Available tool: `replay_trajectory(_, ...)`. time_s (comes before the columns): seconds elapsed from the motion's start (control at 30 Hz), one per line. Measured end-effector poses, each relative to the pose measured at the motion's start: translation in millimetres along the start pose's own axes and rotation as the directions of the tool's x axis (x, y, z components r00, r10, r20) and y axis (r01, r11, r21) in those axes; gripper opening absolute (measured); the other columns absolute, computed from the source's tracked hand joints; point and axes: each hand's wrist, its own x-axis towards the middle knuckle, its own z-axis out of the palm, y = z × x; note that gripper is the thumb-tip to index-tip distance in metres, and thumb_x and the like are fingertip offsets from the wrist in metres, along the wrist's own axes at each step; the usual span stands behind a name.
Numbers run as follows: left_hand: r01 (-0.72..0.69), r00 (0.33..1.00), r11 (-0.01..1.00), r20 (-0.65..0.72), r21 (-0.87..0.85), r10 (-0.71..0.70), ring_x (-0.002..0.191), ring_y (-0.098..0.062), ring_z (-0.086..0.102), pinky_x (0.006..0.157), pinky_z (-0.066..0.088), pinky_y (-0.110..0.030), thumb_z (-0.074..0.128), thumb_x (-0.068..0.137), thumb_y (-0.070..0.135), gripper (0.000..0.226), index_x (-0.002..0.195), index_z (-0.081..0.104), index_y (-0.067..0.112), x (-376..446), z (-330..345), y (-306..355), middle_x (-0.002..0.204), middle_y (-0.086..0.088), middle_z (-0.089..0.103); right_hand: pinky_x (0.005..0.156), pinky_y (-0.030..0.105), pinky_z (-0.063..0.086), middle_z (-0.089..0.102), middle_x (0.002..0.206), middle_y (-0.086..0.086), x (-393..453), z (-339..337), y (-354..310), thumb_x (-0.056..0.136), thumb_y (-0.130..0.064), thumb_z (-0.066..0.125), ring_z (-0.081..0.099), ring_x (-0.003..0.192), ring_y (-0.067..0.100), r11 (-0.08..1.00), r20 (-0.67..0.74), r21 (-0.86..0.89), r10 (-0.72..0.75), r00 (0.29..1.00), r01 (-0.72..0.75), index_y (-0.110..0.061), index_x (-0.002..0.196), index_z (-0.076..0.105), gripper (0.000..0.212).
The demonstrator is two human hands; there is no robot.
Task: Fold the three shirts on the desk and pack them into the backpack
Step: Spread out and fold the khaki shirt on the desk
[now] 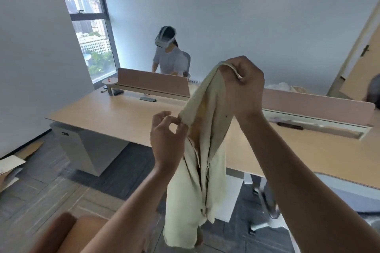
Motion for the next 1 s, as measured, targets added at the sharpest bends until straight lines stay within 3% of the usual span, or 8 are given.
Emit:
replay_trajectory(0.07,-0.016,1.000,0.999,-0.017,-0.037,0.015,0.108,-0.011,0.060,0.085,0.052,-0.025,0.078,0.083,0.015,0.003,0.084,0.075,0.014,22.6,6.7,-6.3,0.114,0.006,0.059,0.075,0.024,0.052,0.073,0.083,-0.006,13.0,-8.2,20.6,0.090,-0.011,0.064,0.067,0.081,0.008,0.998,-0.024,-0.045,0.031,0.999,-0.032,-0.011,0.086,0.073,0.009)
replay_trajectory(0.23,-0.069,0.997,0.997,-0.041,-0.030,0.068,0.078,-0.009,0.063,0.071,0.045,-0.011,0.072,0.080,0.022,0.004,0.079,0.069,0.021,101.0,23.3,-16.1,0.101,0.005,0.057,0.074,0.025,0.051,0.073,0.083,-0.007,45.3,-3.9,73.5,0.090,-0.016,0.065,0.067,0.083,0.012,0.982,-0.082,-0.159,0.086,0.993,-0.098,-0.013,0.086,0.071,0.008)
replay_trajectory(0.33,-0.083,0.996,0.996,-0.015,0.030,0.083,0.069,-0.009,0.060,0.064,0.046,-0.023,0.070,0.080,0.028,0.008,0.080,0.069,0.020,157.5,38.0,-22.7,0.101,0.005,0.057,0.067,0.018,0.046,0.072,0.082,-0.008,73.9,12.3,100.3,0.090,-0.018,0.065,0.064,0.077,0.007,0.969,-0.115,-0.191,0.136,0.984,-0.156,-0.015,0.085,0.070,0.009)
replay_trajectory(0.5,-0.126,0.992,0.986,0.021,0.110,0.125,0.078,-0.011,0.056,0.066,0.040,-0.026,0.068,0.087,0.016,0.005,0.090,0.070,0.013,247.7,75.0,-31.7,0.101,0.002,0.060,0.062,0.013,0.044,0.069,0.080,-0.011,126.0,46.9,135.9,0.092,-0.018,0.064,0.058,0.070,0.001,0.965,-0.145,-0.163,0.184,0.972,-0.207,-0.016,0.085,0.069,0.009)
replay_trajectory(0.63,-0.164,0.986,0.974,0.022,0.156,0.163,0.088,-0.017,0.058,0.067,0.034,-0.011,0.061,0.091,0.014,0.010,0.097,0.069,0.011,308.8,103.0,-35.2,0.102,0.003,0.060,0.065,0.015,0.044,0.072,0.083,-0.007,170.8,74.3,163.8,0.092,-0.020,0.064,0.062,0.077,0.007,0.964,-0.150,-0.165,0.186,0.971,-0.210,-0.017,0.086,0.070,0.009)
replay_trajectory(0.77,-0.137,0.989,0.962,-0.018,0.236,0.146,0.090,-0.017,0.058,0.068,0.034,-0.022,0.058,0.093,0.019,0.012,0.101,0.066,0.016,362.2,132.0,-39.4,0.107,0.005,0.065,0.062,0.016,0.043,0.071,0.082,-0.002,220.2,107.9,197.7,0.090,-0.019,0.063,0.060,0.075,0.012,0.967,-0.158,-0.120,0.203,0.966,-0.223,-0.017,0.084,0.069,0.008)
replay_trajectory(0.87,-0.165,0.982,0.958,-0.055,0.235,0.183,0.089,-0.017,0.059,0.074,0.042,-0.029,0.054,0.093,0.016,0.013,0.101,0.064,0.012,401.2,155.1,-47.4,0.105,-0.002,0.068,0.066,0.028,0.046,0.066,0.073,-0.004,259.0,136.1,226.6,0.090,-0.021,0.063,0.059,0.073,0.016,0.968,-0.147,-0.057,0.235,0.961,-0.245,-0.017,0.085,0.069,0.009)
replay_trajectory(1.0,-0.150,0.971,0.964,-0.151,0.219,0.185,0.089,-0.019,0.062,0.085,0.054,-0.043,0.052,0.092,0.019,0.012,0.094,0.062,0.012,442.9,181.9,-62.7,0.097,0.001,0.067,0.063,0.028,0.043,0.060,0.069,-0.007,306.8,172.4,261.9,0.089,-0.023,0.063,0.056,0.070,0.018,0.966,-0.099,-0.007,0.257,0.961,-0.259,-0.017,0.084,0.067,0.008)
